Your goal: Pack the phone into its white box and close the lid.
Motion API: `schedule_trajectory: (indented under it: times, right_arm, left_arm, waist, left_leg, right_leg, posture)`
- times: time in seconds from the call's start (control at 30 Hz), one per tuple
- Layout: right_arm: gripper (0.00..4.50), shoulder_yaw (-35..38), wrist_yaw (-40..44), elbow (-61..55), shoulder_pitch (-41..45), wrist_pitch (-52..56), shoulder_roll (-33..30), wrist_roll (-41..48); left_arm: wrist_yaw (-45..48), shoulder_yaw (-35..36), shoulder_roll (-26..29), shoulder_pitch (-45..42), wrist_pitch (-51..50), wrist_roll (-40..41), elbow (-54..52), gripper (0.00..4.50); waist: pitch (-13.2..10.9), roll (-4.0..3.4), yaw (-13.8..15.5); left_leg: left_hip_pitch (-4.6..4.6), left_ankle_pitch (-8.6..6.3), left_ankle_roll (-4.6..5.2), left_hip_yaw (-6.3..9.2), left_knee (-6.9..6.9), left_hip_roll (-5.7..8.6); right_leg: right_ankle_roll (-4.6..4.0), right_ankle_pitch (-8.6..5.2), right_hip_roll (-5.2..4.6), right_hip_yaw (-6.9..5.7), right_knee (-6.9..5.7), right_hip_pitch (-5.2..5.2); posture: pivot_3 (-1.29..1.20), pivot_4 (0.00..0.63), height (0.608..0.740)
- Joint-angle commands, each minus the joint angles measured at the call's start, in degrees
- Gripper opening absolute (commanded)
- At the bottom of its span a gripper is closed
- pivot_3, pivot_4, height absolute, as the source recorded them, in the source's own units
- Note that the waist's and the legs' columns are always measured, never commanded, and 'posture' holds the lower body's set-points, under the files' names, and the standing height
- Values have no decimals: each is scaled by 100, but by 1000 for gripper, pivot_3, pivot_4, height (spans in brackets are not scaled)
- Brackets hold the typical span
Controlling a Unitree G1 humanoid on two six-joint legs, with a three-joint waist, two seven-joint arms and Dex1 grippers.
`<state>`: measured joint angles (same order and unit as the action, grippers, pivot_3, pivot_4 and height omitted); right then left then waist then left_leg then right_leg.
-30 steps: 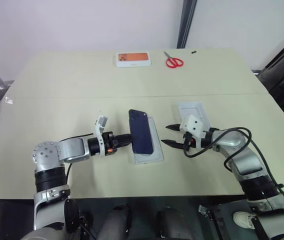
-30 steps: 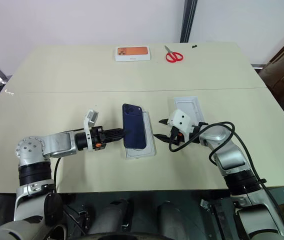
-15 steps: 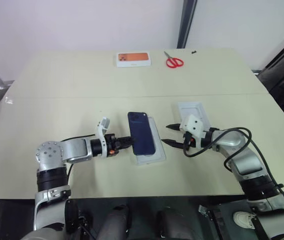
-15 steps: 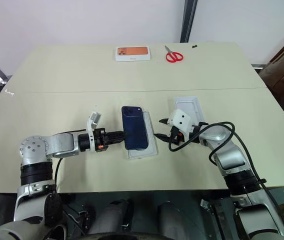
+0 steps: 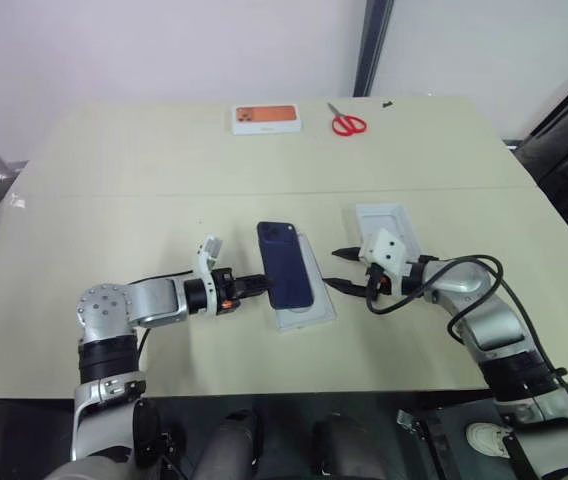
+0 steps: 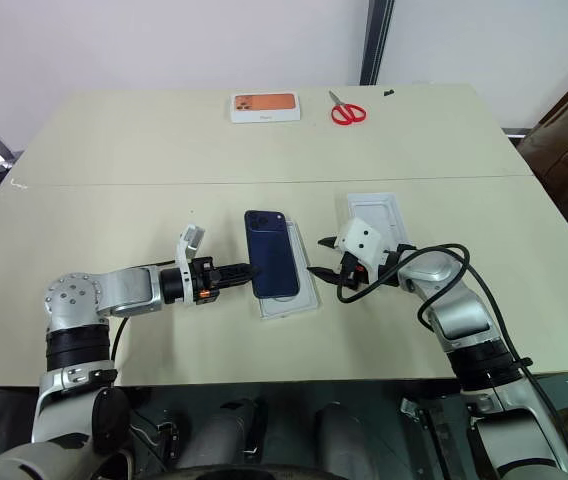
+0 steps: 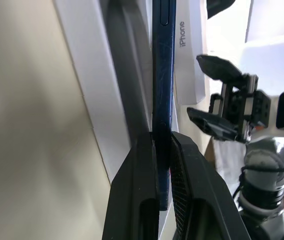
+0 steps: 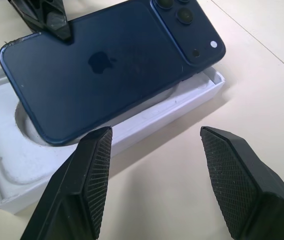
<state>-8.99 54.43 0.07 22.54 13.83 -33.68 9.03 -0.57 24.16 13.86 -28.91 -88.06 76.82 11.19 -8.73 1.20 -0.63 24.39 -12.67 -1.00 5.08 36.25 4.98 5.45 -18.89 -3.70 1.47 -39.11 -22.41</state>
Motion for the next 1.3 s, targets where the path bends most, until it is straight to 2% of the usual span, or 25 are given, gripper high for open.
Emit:
schedule_trajectory:
  times: [0.03,0.23,0.4,0.73,0.87,0.93,1.03,1.3]
  right_arm:
    - [2961,31,-1,-249,3,-31,-10,21]
    - [2961,9,5,-230,-18,-44,-15,1]
    - [2961,76,32,-89,-19,-116,-115,-23]
    - [2961,78,10,-73,-13,-125,-133,-30]
    - [2961,59,5,-110,12,-96,-104,-21]
    - [2961,59,6,-105,13,-96,-104,-21]
    - [2961,75,5,-93,8,-98,-108,-13]
    - [2961,94,-11,-21,34,-125,-108,-25]
  left_arm:
    - [-124,272,11,-164,-31,726,63,57]
    - [-410,-23,122,88,-73,1586,-54,57]
    - [-838,-446,265,492,332,2127,-322,57]
    - [-1045,-1084,589,826,1048,2643,-528,57]
    - [-1106,-1373,699,798,1231,2814,-590,1698]
    - [-1139,-1475,785,809,1310,2884,-624,2816]
    - [-1114,-1603,964,783,1380,2990,-733,4093]
    - [-1057,-1863,1378,563,1604,3105,-766,4093]
  waist:
    - [0,0,0]
    - [0,0,-4]
    - [0,-1,-4]
    - [1,-1,6]
    - [1,-1,1]
    - [1,-1,-1]
    - [1,-2,1]
    - [1,-3,9]
  left_leg:
    - [0,0,0,0,0,0]
    - [0,0,0,0,1,0]
    - [-1,0,0,0,0,-1]
    - [0,0,0,-1,1,0]
    - [0,0,1,-1,1,0]
    - [0,0,1,-1,1,-1]
    - [-1,0,1,-1,1,-1]
    - [-1,1,1,-1,1,0]
  right_leg:
    - [0,0,0,0,0,0]
    - [0,0,0,0,0,0]
    - [0,0,0,3,-1,0]
    - [0,0,-1,4,-1,0]
    - [0,0,-1,4,-1,1]
    - [0,0,-1,4,-2,0]
    - [0,0,-1,4,-1,2]
    - [-1,0,-1,4,-1,2]
  posture:
    - [0,150,734]
    - [0,150,734]
    - [0,150,734]
    - [0,150,734]
    - [0,150,734]
    - [0,150,734]
    - [0,150,734]
    - [0,150,734]
